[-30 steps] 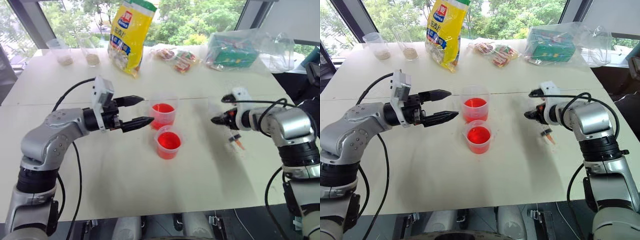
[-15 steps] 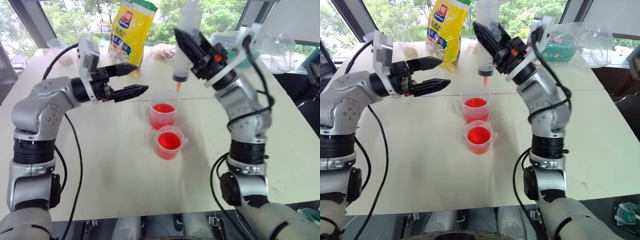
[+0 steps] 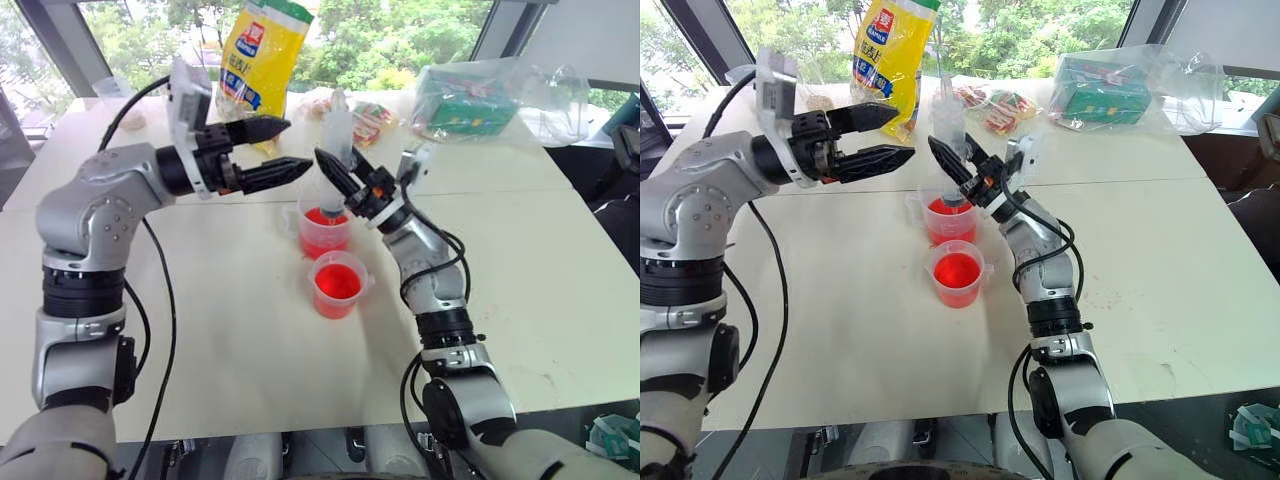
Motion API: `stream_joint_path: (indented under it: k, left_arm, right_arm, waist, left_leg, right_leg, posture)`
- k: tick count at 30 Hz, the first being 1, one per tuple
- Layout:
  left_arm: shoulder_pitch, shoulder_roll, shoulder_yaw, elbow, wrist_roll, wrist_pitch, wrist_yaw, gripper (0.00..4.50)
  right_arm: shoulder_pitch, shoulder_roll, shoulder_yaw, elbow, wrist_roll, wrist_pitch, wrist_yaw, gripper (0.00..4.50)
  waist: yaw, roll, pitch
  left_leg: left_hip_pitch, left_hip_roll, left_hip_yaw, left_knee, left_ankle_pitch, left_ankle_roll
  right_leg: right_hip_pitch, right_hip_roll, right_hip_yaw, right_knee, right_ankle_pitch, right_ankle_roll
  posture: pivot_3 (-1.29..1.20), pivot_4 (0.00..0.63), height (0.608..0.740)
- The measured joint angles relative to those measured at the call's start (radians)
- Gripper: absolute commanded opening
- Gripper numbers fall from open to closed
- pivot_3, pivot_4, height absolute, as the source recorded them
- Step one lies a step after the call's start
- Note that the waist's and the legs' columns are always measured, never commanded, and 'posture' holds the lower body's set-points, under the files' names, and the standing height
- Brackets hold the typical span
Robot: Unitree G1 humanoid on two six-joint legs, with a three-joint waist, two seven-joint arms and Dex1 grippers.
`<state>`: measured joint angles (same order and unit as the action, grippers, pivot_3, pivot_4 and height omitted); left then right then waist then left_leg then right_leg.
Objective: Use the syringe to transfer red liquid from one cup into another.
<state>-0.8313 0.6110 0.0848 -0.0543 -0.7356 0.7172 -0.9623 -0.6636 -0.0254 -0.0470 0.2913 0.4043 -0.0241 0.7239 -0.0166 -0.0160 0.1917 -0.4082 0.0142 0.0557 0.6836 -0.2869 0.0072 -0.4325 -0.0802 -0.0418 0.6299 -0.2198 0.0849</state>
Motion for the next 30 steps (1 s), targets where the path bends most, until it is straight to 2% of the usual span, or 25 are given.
stream_joint_path:
  k: [17,30]
  left_arm:
    - [-0.011,-0.123,-0.044,0.005,0.029,-0.004,0.014,4.5]
    - [-0.018,-0.143,-0.059,0.027,0.049,-0.008,0.018,4.5]
  right_arm:
    - [0.041,-0.034,0.06,0.029,-0.077,-0.117,0.048,1.39]
    - [0.041,-0.043,0.081,0.029,-0.085,-0.126,0.061,1.39]
  waist:
    - [0.0,0.0,0.0]
    - [0.0,0.0,0.0]
  left_leg:
    - [0.001,0.0,0.0,0.0,0.001,-0.001]
    - [0.001,0.0,0.0,0.0,0.001,-0.001]
  right_leg:
    - [0.0,0.0,0.0,0.001,0.0,0.0]
    - [0.001,0.0,0.0,0.001,0.0,0.0]
  posture:
    - [0.0,0.15,0.74]
    - [0.0,0.15,0.74]
